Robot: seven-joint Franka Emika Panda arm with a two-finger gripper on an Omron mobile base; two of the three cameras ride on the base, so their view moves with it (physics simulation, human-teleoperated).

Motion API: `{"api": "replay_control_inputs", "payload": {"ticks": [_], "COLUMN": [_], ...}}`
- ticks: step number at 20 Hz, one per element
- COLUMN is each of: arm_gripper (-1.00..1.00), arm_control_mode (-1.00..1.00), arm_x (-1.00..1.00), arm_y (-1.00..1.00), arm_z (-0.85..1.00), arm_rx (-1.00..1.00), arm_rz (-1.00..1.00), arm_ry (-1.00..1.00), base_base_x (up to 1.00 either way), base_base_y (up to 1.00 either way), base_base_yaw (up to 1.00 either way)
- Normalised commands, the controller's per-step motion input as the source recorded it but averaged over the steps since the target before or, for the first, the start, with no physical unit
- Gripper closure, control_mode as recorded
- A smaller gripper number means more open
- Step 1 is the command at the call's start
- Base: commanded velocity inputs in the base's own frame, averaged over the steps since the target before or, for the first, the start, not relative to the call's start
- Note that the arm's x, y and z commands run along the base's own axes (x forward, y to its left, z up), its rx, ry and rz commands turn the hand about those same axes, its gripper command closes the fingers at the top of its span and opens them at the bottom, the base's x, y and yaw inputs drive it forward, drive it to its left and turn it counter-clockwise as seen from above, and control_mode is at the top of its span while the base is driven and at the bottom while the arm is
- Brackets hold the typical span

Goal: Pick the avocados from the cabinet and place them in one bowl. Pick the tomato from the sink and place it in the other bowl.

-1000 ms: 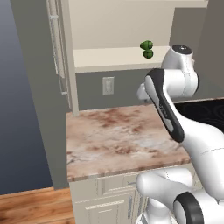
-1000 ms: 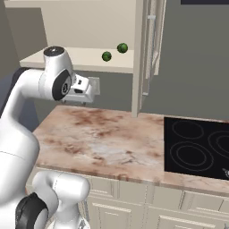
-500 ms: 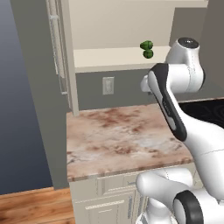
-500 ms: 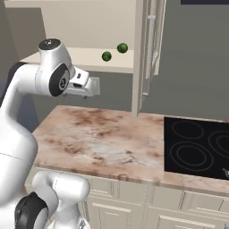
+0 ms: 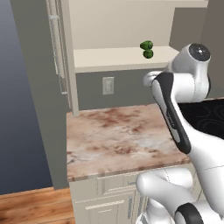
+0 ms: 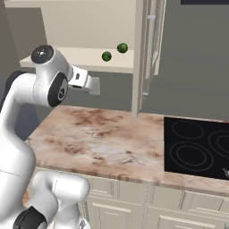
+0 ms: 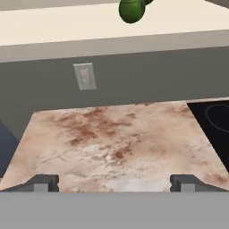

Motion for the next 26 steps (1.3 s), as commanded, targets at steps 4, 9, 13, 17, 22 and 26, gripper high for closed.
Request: {"api": "replay_control_inputs", "payload": {"ticks": [4,9,13,17,22,26], "arm_gripper": [-1.0,-1.0,-1.0,-1.0,-1.0,-1.0], "arm_control_mode": [-1.0,-1.0,-1.0,-1.0,-1.0,-1.0], "arm_x": [0.0,0.0,0.0,0.34,0.48,0.14], "arm_y": [0.0,-0.01,-0.04,-0.09,0.0,0.0], "arm_z": [0.61,0.74,0.84,0.14,-0.04,-0.03], "arm_rx": [0.0,0.0,-0.01,-0.01,0.0,-0.01], "arm_rz": [0.0,0.0,0.0,0.07,0.07,0.0], "arm_ry": [-0.14,-0.06,0.0,0.0,-0.02,0.0], "base_base_x": [0.0,0.0,0.0,0.0,0.0,0.0], "base_base_y": [0.0,0.0,0.0,0.0,0.0,0.0], "base_base_yaw": [0.0,0.0,0.0,0.0,0.0,0.0]}}
